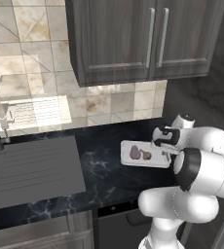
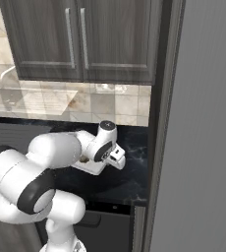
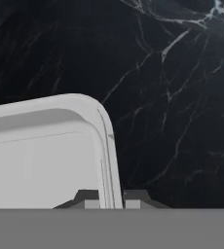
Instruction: Take the garlic and eggplant out of the freezer and place them in the tupperware container on the counter. Then put the tupperware containing the vegetables back in the freezer.
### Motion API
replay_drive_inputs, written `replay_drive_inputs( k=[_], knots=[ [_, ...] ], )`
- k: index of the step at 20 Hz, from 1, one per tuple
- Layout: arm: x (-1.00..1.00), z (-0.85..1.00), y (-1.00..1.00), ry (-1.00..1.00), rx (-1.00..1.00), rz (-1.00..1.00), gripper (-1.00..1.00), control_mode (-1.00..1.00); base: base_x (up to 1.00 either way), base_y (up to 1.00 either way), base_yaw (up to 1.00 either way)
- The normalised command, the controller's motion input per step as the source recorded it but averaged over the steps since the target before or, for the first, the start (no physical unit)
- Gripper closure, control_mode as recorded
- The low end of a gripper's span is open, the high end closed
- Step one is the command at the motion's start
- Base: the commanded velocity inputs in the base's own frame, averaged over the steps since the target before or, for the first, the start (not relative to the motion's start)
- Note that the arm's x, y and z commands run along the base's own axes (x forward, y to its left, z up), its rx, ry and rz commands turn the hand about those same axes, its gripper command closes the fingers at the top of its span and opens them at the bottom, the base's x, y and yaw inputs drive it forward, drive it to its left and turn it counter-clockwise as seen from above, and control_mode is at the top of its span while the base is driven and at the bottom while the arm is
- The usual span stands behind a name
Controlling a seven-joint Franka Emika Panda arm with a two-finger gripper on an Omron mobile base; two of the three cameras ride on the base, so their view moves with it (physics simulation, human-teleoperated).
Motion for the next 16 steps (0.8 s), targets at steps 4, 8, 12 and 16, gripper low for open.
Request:
replay_drive_inputs(
  k=[4, 8, 12, 16],
  knots=[
    [-0.36, 0.78, 0.05, 0.01, 0.00, -0.08, 1.00, -1.00, 0.00, 0.00, 0.00],
    [-0.44, 1.00, 0.03, 0.04, 0.00, -0.03, 1.00, -1.00, 0.00, 0.00, 0.00],
    [-0.58, 0.99, 0.00, 0.04, 0.00, 0.00, 1.00, -1.00, 0.00, 0.00, 0.00],
    [-0.67, 0.81, 0.02, 0.05, 0.00, 0.00, 1.00, -1.00, 0.00, 0.00, 0.00]
  ],
)
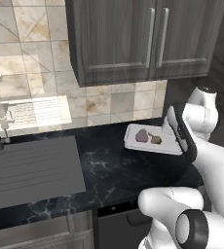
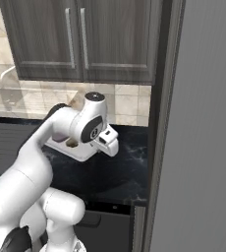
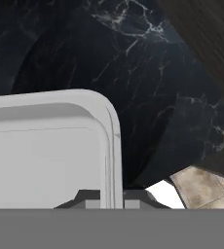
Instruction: Take the garlic and eggplant out of the freezer and place them in the tupperware container on the counter. Then put the tupperware containing the vegetables back in the freezer.
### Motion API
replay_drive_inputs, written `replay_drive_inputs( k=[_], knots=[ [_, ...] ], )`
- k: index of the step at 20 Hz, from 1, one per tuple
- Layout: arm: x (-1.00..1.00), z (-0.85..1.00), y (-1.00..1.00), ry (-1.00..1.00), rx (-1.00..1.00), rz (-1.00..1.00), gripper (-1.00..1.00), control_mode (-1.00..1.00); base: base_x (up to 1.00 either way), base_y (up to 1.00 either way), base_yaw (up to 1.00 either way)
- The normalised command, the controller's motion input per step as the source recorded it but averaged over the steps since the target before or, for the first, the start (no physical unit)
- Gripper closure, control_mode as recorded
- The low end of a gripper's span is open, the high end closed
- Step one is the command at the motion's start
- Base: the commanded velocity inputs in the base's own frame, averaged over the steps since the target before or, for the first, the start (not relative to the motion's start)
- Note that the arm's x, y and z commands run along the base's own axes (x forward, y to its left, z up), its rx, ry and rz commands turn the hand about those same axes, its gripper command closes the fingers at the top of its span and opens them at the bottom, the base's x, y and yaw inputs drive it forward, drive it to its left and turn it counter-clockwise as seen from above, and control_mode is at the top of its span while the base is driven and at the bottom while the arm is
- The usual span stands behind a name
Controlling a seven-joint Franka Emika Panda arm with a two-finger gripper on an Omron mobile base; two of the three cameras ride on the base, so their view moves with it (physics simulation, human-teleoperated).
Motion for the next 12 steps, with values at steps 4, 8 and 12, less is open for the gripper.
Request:
replay_drive_inputs(
  k=[4, 8, 12],
  knots=[
    [-0.64, 0.69, 0.10, 0.07, 0.01, 0.00, 1.00, -1.00, 0.00, 0.00, 0.00],
    [-0.45, 0.64, 0.13, 0.10, 0.02, 0.00, 1.00, -1.00, 0.00, 0.00, 0.00],
    [-0.13, 0.45, 0.21, 0.14, 0.00, 0.00, 1.00, -1.00, 0.00, 0.00, 0.00]
  ],
)
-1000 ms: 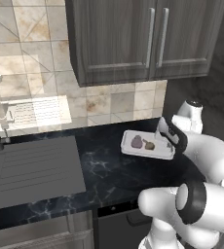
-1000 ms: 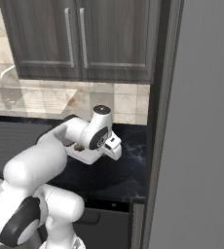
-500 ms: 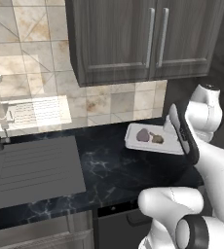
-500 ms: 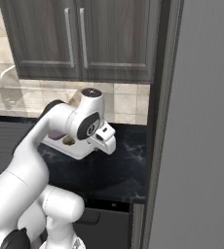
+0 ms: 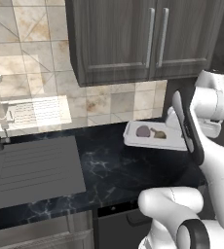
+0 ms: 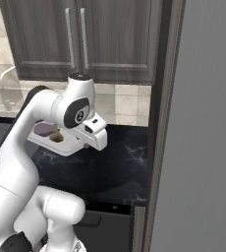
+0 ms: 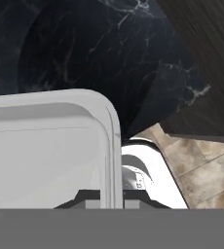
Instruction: Take the garlic and eggplant out of the freezer and place them in the tupperware container on the counter. Then put the tupperware containing the vegetables back in the freezer.
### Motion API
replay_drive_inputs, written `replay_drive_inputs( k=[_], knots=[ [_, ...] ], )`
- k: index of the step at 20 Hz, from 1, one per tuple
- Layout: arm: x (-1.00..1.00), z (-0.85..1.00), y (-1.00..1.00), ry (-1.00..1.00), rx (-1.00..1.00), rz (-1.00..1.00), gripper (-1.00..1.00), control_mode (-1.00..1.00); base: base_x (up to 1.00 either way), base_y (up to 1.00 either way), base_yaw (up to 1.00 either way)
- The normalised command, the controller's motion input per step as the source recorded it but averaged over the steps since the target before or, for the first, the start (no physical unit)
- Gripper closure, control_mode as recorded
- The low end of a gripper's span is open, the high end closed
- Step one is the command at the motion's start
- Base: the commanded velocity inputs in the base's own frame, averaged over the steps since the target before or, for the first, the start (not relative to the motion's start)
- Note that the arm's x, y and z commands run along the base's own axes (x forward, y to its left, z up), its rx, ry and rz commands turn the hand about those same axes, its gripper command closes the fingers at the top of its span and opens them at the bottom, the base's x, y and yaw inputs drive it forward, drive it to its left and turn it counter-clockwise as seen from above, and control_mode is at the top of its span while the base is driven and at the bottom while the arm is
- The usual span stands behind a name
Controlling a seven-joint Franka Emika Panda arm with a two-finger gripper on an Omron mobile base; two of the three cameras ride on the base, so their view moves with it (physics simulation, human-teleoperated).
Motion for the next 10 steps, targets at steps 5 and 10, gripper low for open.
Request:
replay_drive_inputs(
  k=[5, 10],
  knots=[
    [-0.29, 0.23, 0.10, 0.04, 0.02, 0.00, 1.00, -1.00, 0.00, 0.00, 0.00],
    [-0.34, 0.01, 0.01, 0.00, 0.02, 0.00, 1.00, -1.00, 0.00, 0.00, 0.00]
  ],
)
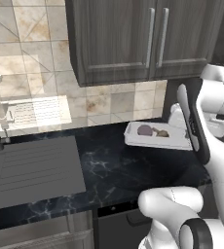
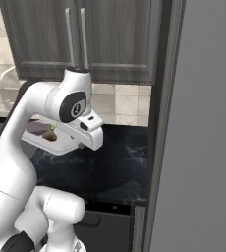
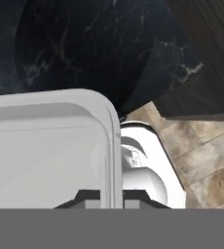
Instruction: Take the garlic and eggplant out of the freezer and place them in the tupperware container on the counter. Then put the tupperware containing the vegetables back in the freezer.
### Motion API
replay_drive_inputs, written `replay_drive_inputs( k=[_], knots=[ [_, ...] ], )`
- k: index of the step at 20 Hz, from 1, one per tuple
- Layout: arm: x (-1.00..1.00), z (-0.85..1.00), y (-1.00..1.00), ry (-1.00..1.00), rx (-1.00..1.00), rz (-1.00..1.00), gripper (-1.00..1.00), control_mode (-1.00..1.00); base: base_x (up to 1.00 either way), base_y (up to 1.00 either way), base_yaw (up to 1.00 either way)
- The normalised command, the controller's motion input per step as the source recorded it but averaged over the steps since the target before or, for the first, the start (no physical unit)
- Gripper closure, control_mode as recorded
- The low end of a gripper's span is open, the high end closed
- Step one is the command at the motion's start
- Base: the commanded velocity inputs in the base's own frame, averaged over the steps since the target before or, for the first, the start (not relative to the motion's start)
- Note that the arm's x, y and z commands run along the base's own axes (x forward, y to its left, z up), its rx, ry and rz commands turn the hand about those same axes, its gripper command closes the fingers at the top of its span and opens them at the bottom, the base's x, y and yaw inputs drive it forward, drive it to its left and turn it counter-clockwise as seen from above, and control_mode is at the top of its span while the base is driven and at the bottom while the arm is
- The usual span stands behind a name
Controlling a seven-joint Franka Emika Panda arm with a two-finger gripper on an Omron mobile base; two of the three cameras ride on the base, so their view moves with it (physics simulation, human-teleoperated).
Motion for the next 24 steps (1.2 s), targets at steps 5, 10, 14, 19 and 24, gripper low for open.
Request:
replay_drive_inputs(
  k=[5, 10, 14, 19, 24],
  knots=[
    [-0.26, 0.00, 0.00, 0.01, 0.01, 0.00, 1.00, 1.00, -0.11, 0.00, 0.00],
    [0.00, 0.00, 0.00, 0.00, 0.00, 0.00, 1.00, 1.00, -0.94, 0.04, 0.00],
    [0.00, 0.00, 0.00, 0.00, 0.00, 0.00, 1.00, 1.00, -1.00, 0.06, 0.00],
    [0.00, 0.00, 0.00, 0.00, 0.00, 0.00, 1.00, 1.00, -0.95, -0.01, 0.00],
    [0.00, 0.00, 0.00, 0.00, 0.00, 0.00, 1.00, 1.00, -0.33, -0.42, -0.02]
  ],
)
